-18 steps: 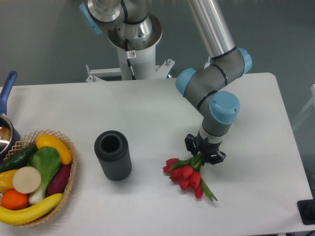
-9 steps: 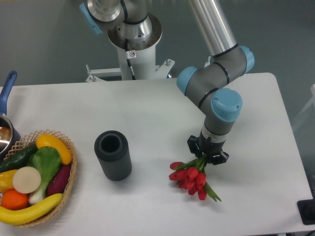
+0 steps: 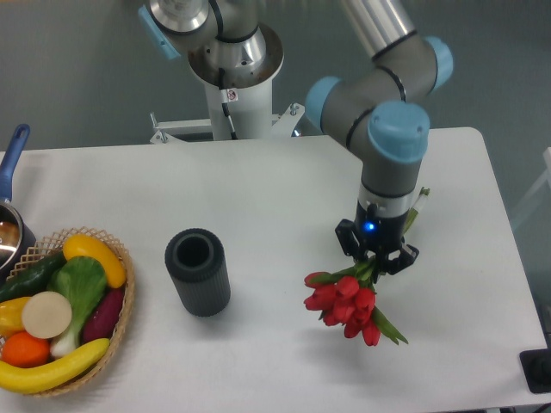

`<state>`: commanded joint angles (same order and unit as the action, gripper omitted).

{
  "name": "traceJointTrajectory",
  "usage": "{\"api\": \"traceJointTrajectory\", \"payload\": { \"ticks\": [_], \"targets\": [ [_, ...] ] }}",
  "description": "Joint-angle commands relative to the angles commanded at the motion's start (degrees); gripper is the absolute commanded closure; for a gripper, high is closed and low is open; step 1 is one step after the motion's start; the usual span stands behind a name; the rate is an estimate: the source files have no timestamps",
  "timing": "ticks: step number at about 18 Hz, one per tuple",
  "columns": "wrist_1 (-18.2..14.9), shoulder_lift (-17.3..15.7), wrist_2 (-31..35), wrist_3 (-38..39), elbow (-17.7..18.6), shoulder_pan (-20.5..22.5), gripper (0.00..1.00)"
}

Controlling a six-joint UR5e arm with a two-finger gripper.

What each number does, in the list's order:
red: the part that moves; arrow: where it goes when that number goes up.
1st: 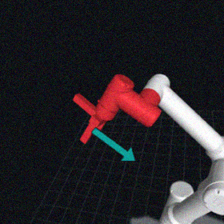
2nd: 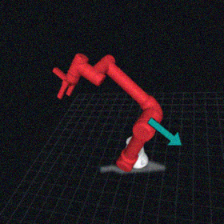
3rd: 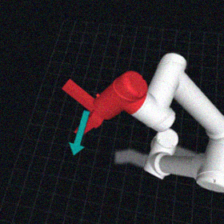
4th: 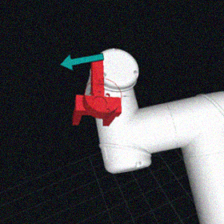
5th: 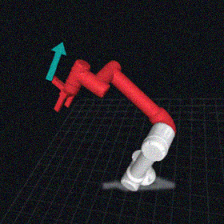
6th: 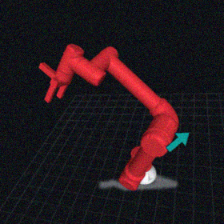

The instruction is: Pick up the flowers from the table

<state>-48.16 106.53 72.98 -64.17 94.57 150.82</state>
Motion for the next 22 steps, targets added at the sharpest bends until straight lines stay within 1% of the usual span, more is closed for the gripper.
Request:
{"api": "traceJointTrajectory", "payload": {
  "ticks": [3, 4, 6, 8, 11, 13, 22],
  "targets": [
    [0.09, -1.68, -9.31, 5.01, -0.7, 0.7, 0.7],
    [0.09, -2.38, -11.52, 6.41, -1.05, 1.05, 0.7],
    [0.09, -3.43, -13.9, 7.39, -1.67, 2.45, 0.7],
    [0.0, -3.61, -17.15, 8.09, -3.16, 3.69, 0.7],
    [0.0, -4.05, -21.46, 9.15, -3.43, 5.53, 0.7],
    [0.0, -4.14, -22.44, 9.15, -3.34, 6.24, 0.7],
    [0.09, -4.58, -22.53, 9.24, -3.43, 7.12, 0.7]
  ]
}}
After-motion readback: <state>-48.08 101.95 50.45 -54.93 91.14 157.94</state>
